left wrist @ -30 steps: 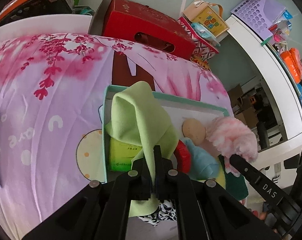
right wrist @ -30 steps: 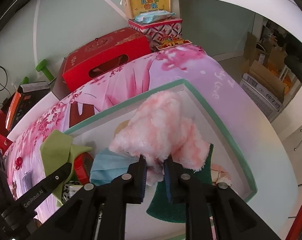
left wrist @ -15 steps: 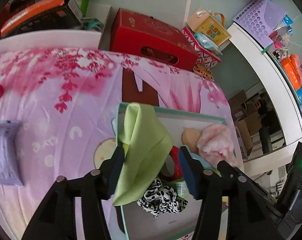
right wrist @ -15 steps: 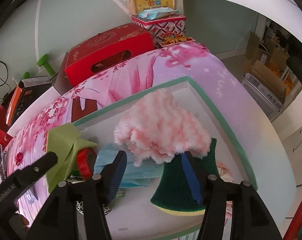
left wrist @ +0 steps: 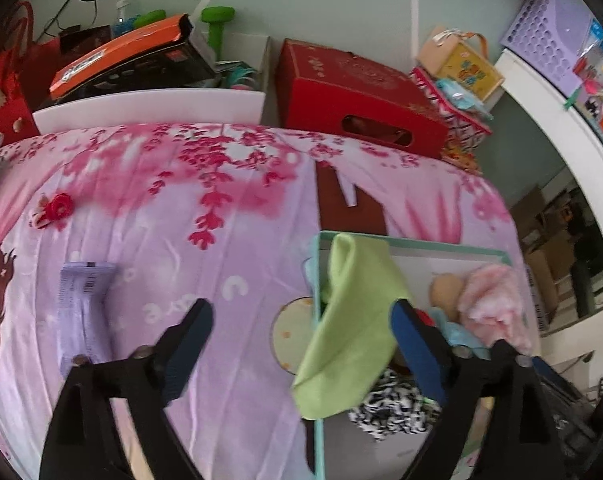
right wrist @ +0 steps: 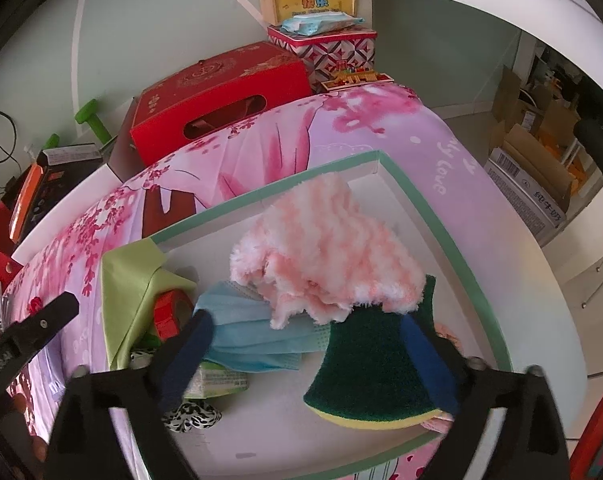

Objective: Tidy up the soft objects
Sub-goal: 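Open the right tool to drop the towel while the left tool releases the cloth, then move both open tools back to the bed toward the purple packet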

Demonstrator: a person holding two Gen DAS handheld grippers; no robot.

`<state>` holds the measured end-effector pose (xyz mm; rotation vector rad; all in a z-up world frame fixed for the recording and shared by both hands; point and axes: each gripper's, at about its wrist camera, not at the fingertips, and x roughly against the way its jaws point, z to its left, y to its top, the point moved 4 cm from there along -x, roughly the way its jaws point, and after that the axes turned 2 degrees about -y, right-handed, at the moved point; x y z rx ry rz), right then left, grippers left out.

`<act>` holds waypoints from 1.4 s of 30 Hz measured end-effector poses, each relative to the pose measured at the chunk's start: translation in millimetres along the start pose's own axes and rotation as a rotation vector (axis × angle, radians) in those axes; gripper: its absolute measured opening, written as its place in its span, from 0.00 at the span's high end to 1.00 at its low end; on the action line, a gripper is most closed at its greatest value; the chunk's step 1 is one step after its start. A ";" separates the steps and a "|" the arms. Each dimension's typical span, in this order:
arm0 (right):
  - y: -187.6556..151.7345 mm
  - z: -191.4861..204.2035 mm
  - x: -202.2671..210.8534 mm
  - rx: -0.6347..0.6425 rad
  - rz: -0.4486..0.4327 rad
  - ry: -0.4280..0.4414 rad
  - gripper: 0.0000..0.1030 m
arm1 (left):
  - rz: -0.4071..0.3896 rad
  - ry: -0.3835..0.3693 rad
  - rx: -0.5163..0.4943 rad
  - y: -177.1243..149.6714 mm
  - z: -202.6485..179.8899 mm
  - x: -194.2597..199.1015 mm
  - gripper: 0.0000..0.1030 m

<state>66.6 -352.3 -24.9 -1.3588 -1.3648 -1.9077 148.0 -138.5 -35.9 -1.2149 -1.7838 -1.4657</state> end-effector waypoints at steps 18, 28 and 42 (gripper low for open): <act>-0.4 14.7 4.7 0.043 -0.009 -0.004 0.00 | 0.013 0.154 -0.010 -1.6 19.3 5.1 0.02; -3.7 59.1 19.6 0.109 -0.039 0.064 0.00 | -0.026 0.298 0.022 1.8 62.6 31.9 0.02; -25.1 151.5 32.4 0.273 -0.053 0.173 0.00 | -0.040 0.419 0.261 -11.4 185.7 76.9 0.02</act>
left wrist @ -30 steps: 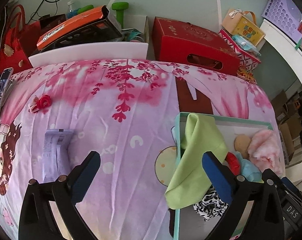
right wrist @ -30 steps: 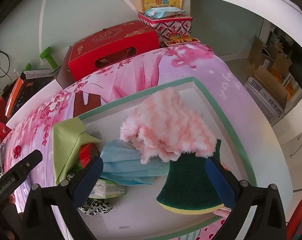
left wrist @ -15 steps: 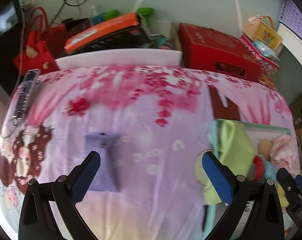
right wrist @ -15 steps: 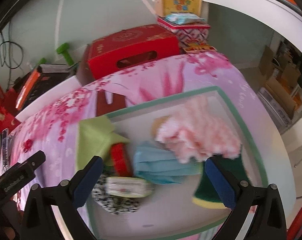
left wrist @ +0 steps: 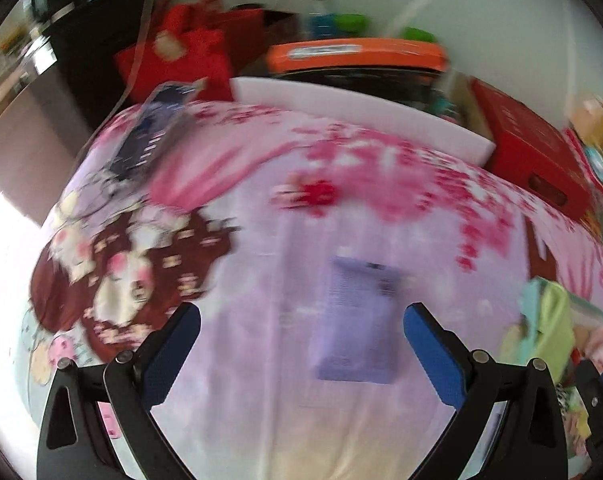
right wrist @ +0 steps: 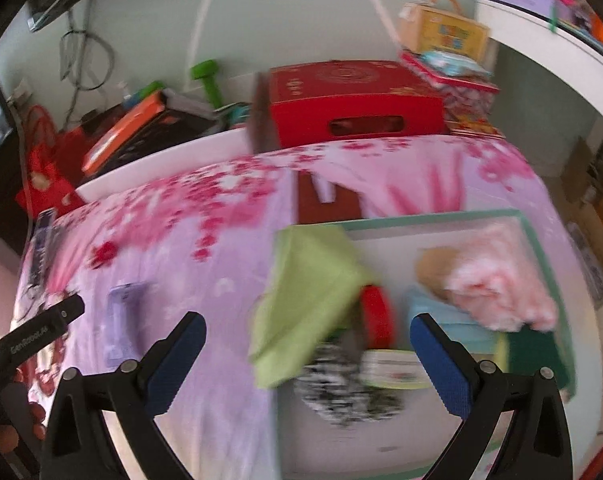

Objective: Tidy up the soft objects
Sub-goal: 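Move both open tools back to the bed toward the purple packet, then grasp the purple wrapped packet with the right tool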

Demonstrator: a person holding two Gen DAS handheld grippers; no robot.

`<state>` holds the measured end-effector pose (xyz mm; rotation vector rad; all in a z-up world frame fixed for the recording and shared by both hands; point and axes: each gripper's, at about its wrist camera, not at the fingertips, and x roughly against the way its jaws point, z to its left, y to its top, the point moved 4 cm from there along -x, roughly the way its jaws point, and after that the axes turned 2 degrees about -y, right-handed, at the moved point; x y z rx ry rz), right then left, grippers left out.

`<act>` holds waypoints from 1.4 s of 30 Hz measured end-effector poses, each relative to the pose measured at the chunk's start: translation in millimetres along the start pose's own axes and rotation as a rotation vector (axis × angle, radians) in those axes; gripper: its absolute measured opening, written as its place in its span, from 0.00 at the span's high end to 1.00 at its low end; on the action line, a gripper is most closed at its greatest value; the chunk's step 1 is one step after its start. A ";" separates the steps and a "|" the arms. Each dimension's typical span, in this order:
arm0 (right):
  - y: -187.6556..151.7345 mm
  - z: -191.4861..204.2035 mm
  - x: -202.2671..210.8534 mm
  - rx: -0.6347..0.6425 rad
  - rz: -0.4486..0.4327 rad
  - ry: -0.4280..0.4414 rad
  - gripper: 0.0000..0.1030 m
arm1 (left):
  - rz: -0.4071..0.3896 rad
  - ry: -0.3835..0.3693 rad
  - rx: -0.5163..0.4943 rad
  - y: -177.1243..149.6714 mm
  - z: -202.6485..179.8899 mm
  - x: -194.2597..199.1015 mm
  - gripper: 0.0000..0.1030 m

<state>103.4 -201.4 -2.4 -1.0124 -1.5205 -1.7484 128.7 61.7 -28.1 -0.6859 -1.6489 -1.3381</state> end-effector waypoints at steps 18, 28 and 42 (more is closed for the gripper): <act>-29.1 142.1 -61.9 0.192 0.070 0.189 0.00 | 0.066 0.088 0.152 2.0 79.0 -33.4 0.02; -41.2 175.7 -89.9 0.262 0.084 0.199 0.00 | 0.132 0.137 0.186 5.1 100.8 -69.5 0.02; -35.4 181.5 -113.4 0.299 0.065 0.097 0.00 | 0.075 0.032 0.172 27.9 86.0 -73.2 0.02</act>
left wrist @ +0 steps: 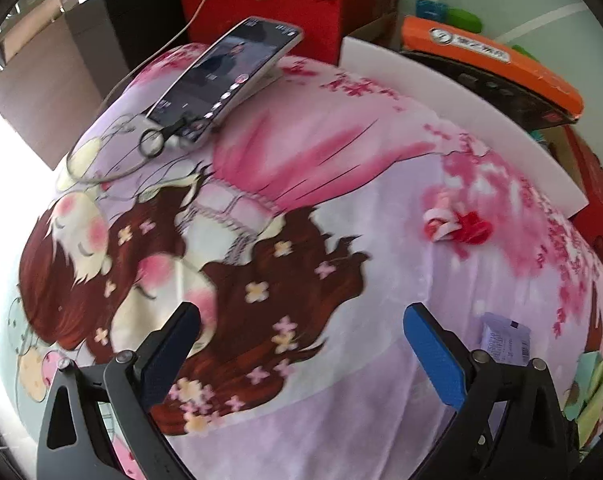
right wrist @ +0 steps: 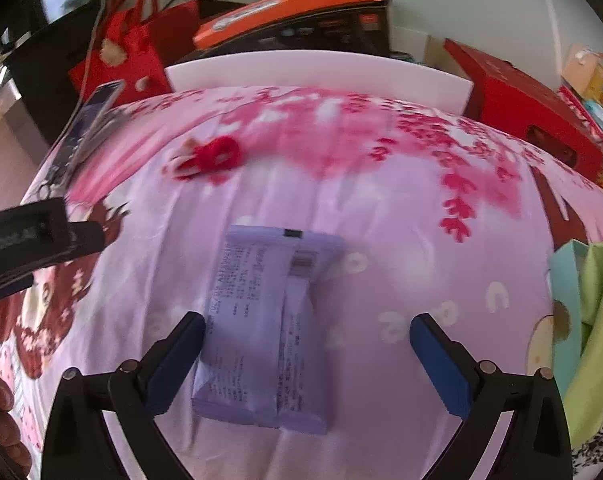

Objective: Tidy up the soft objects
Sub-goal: 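Grasp the purple wrapped packet with the right tool, then grasp the red scrunchie with the left tool while the right tool holds the packet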

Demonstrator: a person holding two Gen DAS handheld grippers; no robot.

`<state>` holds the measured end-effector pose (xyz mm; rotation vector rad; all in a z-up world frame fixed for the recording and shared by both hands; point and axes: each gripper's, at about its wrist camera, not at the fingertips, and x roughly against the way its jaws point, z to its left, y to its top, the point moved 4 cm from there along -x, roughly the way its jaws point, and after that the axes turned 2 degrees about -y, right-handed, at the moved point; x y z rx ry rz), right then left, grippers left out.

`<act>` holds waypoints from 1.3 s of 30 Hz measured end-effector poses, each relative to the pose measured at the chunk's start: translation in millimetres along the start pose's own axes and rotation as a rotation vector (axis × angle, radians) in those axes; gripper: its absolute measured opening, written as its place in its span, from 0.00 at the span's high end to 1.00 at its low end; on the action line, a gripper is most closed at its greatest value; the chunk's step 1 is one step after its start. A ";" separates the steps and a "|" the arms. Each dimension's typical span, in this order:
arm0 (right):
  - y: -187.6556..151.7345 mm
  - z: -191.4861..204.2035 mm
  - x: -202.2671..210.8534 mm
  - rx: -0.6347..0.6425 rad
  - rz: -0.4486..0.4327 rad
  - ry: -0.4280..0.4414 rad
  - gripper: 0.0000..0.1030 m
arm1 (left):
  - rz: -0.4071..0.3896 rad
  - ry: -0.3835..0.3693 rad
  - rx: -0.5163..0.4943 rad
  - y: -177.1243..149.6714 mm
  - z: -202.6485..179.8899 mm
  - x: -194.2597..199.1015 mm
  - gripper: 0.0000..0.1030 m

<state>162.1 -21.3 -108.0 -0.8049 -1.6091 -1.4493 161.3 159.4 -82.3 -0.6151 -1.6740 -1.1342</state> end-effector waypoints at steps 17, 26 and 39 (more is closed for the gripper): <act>17.0 -33.8 -9.2 -0.058 -0.047 -0.010 0.16 | -0.157 -0.150 -0.094 22.7 -54.1 -9.7 0.02; 26.2 -33.4 -11.9 -0.040 -0.056 0.001 0.48 | -0.174 -0.139 -0.172 23.1 -72.4 -31.9 0.09; 26.0 -36.3 -14.9 -0.050 -0.041 0.021 0.51 | -0.191 -0.156 -0.215 23.7 -78.6 -43.2 0.45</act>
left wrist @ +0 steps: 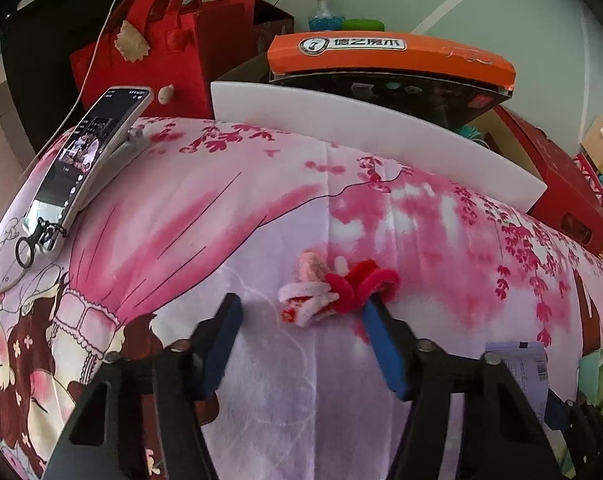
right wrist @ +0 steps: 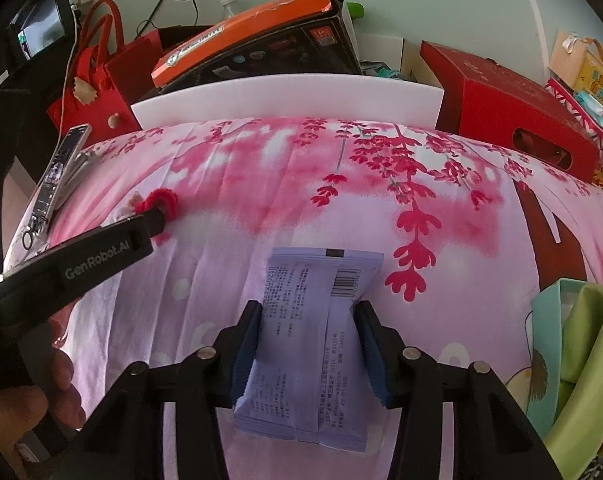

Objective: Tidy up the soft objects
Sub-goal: 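Grasp the red scrunchie with the left tool while the right tool holds the packet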

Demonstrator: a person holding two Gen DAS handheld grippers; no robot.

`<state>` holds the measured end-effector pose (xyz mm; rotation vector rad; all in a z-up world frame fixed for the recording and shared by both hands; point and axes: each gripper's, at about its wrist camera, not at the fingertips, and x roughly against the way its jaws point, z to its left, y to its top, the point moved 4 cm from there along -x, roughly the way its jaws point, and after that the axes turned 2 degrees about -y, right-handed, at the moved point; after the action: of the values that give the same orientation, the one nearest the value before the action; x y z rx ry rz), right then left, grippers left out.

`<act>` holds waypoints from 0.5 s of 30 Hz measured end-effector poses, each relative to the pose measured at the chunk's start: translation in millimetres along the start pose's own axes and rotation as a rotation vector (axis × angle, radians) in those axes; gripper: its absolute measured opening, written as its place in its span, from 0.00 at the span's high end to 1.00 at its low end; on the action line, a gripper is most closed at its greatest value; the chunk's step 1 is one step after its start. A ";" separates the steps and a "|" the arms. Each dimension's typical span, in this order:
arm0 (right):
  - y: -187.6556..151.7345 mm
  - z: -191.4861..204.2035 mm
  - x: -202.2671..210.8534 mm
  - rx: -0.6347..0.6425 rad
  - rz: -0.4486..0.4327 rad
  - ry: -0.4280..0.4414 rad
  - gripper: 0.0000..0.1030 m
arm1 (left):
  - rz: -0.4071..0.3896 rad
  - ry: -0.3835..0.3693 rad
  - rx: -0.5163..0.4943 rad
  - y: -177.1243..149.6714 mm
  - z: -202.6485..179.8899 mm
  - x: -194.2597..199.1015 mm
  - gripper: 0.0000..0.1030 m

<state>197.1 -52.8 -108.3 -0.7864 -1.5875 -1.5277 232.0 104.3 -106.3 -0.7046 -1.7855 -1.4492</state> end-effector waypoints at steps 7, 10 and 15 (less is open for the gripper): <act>-0.3 -1.3 -2.1 -0.002 0.006 0.008 0.51 | -0.005 -0.004 -0.011 -0.2 0.2 1.6 0.80; -0.1 -1.2 -2.0 -0.001 0.005 0.008 0.51 | 0.000 -0.008 0.000 -1.3 2.0 1.8 0.93; -0.5 -1.6 -1.7 -0.002 0.006 0.012 0.51 | -0.002 -0.034 0.011 -2.4 4.5 2.4 0.94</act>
<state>197.7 -54.2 -110.1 -0.7814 -1.5741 -1.5275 227.8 108.1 -106.2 -0.7256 -1.8189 -1.4356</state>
